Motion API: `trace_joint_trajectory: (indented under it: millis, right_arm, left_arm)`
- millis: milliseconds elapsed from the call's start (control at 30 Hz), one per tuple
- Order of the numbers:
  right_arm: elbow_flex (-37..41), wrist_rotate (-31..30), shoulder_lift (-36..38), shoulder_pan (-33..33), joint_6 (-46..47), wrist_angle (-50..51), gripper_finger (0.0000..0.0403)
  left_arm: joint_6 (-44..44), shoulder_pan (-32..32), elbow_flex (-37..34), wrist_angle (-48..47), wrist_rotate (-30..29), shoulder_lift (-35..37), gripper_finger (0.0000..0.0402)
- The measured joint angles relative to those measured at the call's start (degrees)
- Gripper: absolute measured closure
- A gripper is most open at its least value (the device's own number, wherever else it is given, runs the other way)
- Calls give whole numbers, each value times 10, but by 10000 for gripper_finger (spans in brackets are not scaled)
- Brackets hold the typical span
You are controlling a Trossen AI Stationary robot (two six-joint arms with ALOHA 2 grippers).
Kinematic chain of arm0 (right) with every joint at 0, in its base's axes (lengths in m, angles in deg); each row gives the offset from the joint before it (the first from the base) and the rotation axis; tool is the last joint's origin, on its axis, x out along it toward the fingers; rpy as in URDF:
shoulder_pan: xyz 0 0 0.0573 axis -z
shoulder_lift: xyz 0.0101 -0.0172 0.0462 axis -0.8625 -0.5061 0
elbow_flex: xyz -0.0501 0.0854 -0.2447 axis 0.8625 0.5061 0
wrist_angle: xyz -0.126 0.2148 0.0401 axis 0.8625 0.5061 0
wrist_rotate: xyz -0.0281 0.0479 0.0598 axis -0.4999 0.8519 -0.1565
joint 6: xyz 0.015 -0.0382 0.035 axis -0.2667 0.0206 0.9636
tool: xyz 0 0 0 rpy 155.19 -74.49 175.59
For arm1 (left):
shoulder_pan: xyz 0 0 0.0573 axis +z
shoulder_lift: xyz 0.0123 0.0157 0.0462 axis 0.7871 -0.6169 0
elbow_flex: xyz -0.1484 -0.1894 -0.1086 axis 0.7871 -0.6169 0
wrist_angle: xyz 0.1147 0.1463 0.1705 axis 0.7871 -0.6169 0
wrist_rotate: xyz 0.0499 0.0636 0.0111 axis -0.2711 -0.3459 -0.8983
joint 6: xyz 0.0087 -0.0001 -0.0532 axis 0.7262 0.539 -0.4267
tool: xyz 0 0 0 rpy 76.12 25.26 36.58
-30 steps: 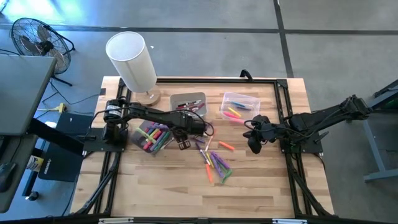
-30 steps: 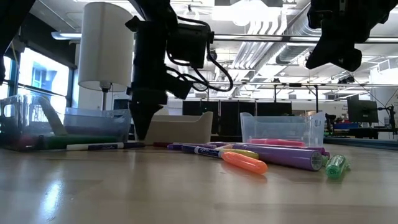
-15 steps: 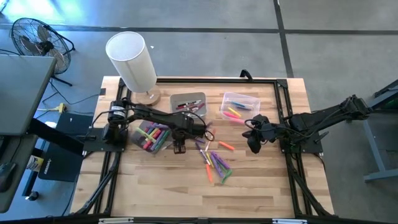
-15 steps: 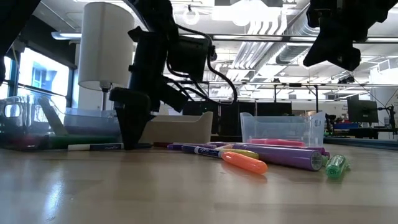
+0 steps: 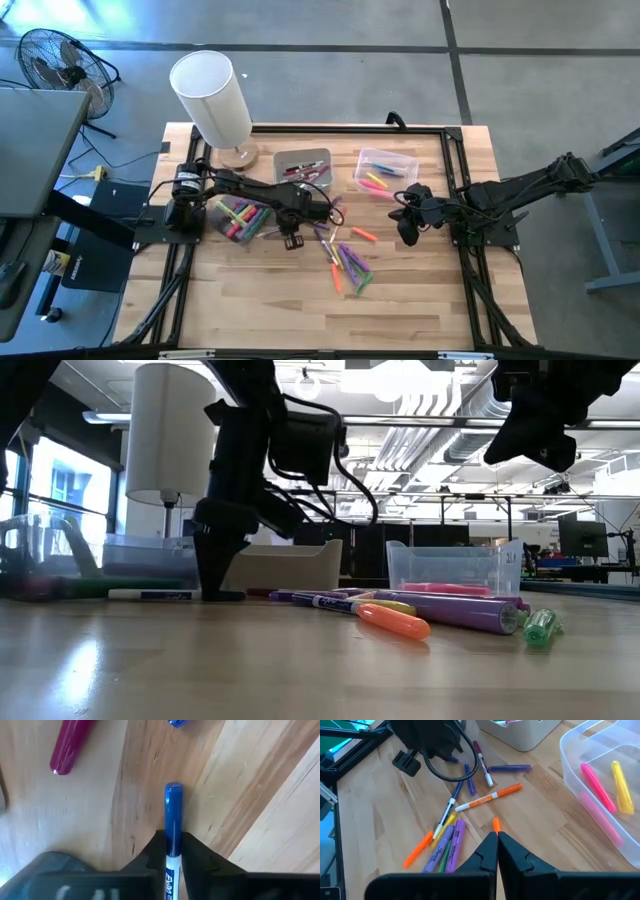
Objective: Pick & Place Markers
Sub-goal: Put the blue marker pen into the white bin
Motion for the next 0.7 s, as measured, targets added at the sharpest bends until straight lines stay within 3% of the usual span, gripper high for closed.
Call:
trace_joint_trajectory:
  millis: [267,467,700]
  right_arm:
    - [0,0,0,0,-22,-4,402]
    - [0,2,0,0,-38,-4,402]
    - [0,21,0,0,-64,-5,401]
  left_arm:
    - [-24,-27,10,3,-23,-2,362]
    - [-51,-36,53,1,-31,-6,375]
    - [-73,-34,149,-100,-32,-5,375]
